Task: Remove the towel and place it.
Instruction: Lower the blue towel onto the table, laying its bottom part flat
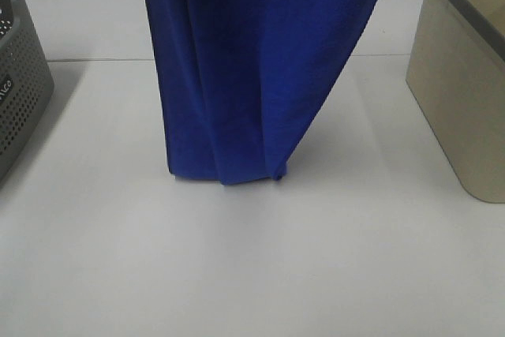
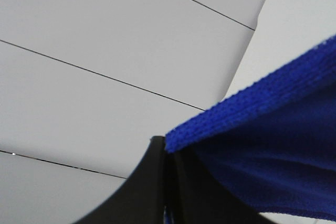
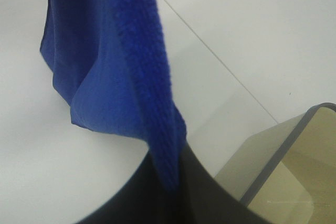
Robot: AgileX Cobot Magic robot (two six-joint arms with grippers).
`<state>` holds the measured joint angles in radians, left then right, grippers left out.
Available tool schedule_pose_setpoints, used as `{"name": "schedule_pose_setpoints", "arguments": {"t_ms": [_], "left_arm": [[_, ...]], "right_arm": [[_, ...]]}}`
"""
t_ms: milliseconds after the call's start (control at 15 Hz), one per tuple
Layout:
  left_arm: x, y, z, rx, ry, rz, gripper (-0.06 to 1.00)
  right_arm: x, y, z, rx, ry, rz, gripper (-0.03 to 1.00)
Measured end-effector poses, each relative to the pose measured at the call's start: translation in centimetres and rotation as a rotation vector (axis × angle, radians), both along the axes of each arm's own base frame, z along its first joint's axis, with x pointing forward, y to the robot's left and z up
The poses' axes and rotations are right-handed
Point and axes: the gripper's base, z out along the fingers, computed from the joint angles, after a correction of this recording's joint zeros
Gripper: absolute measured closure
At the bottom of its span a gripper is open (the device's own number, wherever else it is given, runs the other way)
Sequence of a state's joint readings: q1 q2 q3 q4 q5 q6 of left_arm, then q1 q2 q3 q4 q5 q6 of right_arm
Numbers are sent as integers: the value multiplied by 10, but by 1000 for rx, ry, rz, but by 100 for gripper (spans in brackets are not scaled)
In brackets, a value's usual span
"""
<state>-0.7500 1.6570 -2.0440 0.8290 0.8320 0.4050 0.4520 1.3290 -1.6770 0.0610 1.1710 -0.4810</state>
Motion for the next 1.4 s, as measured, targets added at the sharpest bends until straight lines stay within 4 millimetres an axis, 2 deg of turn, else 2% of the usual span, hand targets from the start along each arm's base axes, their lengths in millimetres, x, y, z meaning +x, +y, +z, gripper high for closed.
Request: {"name": "schedule_pose_setpoints", "arguments": {"t_ms": [333, 600, 800, 1067, 1200, 1400], "left_arm": [[0, -6, 16, -14, -175, -61, 94], [0, 0, 22, -81, -229, 1, 94], [0, 2, 12, -297, -88, 57, 94], [3, 7, 5, -326, -22, 115, 94], [18, 16, 0, -349, -27, 148, 94], [65, 29, -23, -398, -41, 184, 94]], "right_arm": [[-2, -6, 31, 20, -163, -17, 97], [-1, -14, 40, -43, -234, -55, 97], [4, -19, 47, -83, -323, -88, 97], [16, -15, 52, -72, -424, -93, 97], [38, -4, 40, -88, -417, -85, 97], [88, 17, 16, -111, -489, -88, 97]]}}
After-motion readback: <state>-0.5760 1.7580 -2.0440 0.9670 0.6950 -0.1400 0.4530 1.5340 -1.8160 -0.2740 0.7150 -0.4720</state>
